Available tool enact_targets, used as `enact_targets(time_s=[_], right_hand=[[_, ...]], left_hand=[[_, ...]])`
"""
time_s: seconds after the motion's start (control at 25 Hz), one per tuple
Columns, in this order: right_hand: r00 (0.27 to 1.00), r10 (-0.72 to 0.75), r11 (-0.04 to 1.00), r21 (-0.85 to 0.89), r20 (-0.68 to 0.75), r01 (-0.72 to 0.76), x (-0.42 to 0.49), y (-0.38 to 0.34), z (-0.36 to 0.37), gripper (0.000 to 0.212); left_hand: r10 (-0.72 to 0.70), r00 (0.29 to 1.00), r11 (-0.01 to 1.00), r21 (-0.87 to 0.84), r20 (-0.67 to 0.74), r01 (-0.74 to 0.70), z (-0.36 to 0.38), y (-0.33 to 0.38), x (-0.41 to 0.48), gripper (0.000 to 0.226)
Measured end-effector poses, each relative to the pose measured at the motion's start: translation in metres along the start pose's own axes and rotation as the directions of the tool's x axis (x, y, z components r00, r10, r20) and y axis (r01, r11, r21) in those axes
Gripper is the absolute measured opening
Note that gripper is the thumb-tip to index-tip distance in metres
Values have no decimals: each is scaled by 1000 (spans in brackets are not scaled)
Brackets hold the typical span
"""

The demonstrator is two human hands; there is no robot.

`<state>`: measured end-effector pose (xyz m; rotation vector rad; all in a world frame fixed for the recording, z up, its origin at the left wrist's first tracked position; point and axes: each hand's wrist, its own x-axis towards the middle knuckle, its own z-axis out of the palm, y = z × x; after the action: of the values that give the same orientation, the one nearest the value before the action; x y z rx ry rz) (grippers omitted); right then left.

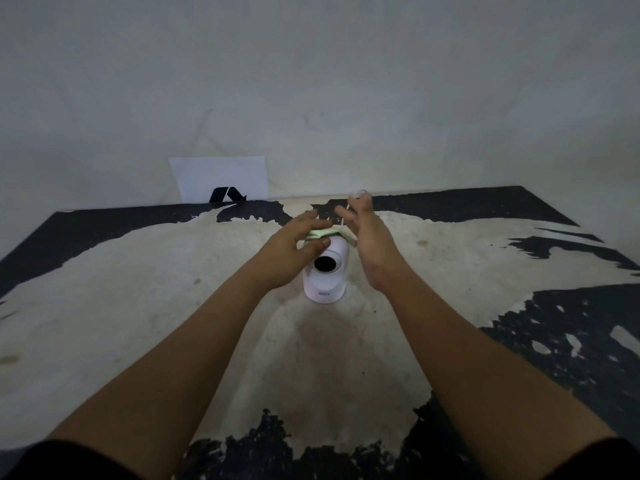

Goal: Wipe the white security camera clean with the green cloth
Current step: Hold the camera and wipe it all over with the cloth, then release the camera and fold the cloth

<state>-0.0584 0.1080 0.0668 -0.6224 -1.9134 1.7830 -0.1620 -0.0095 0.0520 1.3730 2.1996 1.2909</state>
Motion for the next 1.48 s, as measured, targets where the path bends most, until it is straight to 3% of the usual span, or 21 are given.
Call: enact_targets(time_s=[0.08,0.2,0.32,0.4,0.48,0.64,0.8,0.88,0.96,1.04,1.08,1.16,1.28,1.48], right_hand=[[999,33,996,-80,-36,-36,-7,21,-3,58],[990,122,991,-42,-74,-125,-14,49,0,84],[985,141,990,-2,-98,-142,-11,51,2,92],[984,135,991,-6,-114,-137,-10,50,5,101],[983,123,991,-38,-138,-130,-10,51,6,106],[981,131,988,-62,-142,-141,-6,55,4,93],[986,129,990,-37,-110,-134,-7,54,3,64],[986,136,989,-39,-101,-141,-11,50,4,57],[982,46,987,-143,-184,-73,-21,46,5,59],[935,-263,920,-354,-239,169,-42,39,6,51],[886,-416,851,-432,-204,299,-57,34,5,42],[828,-559,733,-489,-37,473,-89,26,2,27],[838,-524,704,-478,149,525,-127,30,-3,23],[911,-410,838,-378,44,395,-156,47,-20,35]], left_hand=[[-47,999,998,-32,25,47,0,1,1,39],[-211,966,917,-312,147,248,5,5,-1,32],[-344,923,823,-418,170,384,12,9,-6,55],[-425,896,825,-353,131,442,17,16,-15,71],[-444,896,871,-233,2,432,21,15,-29,76],[-272,955,960,36,-120,278,29,-7,-52,32],[-163,942,967,144,-293,212,34,-2,-62,21],[-224,929,973,-12,-293,230,32,0,-71,22],[-317,920,922,-304,-231,241,27,7,-82,25],[-403,905,779,-571,-137,260,23,22,-95,28],[-420,903,728,-629,-92,274,24,27,-101,29],[-410,911,694,-661,-38,285,26,35,-111,26],[-354,935,667,-699,6,257,34,45,-123,21],[-302,950,584,-773,77,248,53,63,-133,30]])
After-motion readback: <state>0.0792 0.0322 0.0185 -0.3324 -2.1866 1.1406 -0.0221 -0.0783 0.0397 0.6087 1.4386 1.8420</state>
